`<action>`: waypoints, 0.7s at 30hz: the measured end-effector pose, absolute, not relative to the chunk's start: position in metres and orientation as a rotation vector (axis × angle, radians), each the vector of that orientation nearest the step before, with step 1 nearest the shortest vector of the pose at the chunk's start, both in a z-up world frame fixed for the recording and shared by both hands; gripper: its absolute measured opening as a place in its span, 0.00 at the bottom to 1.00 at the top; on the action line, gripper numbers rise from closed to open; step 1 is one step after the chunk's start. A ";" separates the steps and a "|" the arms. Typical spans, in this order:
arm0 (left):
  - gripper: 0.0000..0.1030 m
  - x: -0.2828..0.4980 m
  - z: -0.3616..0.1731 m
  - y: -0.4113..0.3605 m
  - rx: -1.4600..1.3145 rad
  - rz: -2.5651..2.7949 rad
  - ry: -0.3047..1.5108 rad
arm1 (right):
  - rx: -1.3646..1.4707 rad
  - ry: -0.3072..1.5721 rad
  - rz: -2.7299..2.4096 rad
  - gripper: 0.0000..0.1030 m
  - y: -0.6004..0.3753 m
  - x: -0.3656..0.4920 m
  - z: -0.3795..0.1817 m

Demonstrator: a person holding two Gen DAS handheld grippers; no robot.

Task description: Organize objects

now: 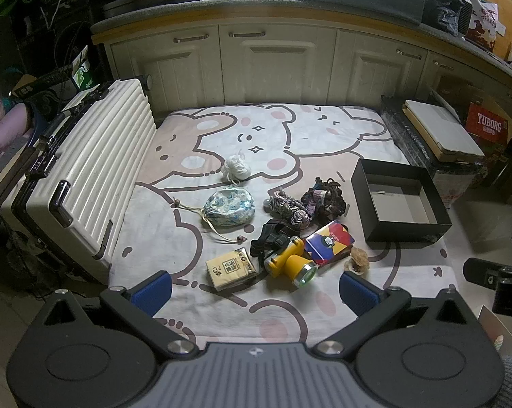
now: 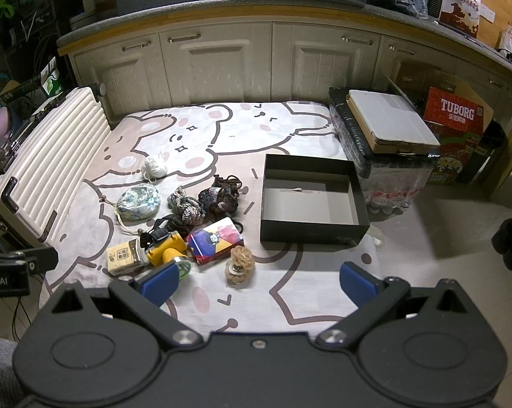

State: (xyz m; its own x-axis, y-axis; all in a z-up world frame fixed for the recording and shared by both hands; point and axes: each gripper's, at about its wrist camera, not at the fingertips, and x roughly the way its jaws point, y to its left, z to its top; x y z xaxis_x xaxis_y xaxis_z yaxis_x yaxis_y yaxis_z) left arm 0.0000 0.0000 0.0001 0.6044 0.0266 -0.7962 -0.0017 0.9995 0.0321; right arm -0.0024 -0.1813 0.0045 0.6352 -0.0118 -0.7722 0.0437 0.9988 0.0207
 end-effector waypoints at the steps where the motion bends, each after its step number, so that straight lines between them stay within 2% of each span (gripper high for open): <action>1: 1.00 0.000 0.000 0.000 0.029 0.017 0.922 | 0.038 0.882 -0.032 0.99 -0.181 -0.002 0.005; 21: 1.00 -0.004 0.000 0.001 0.029 0.015 0.922 | 0.036 0.883 -0.034 0.99 -0.179 -0.002 0.006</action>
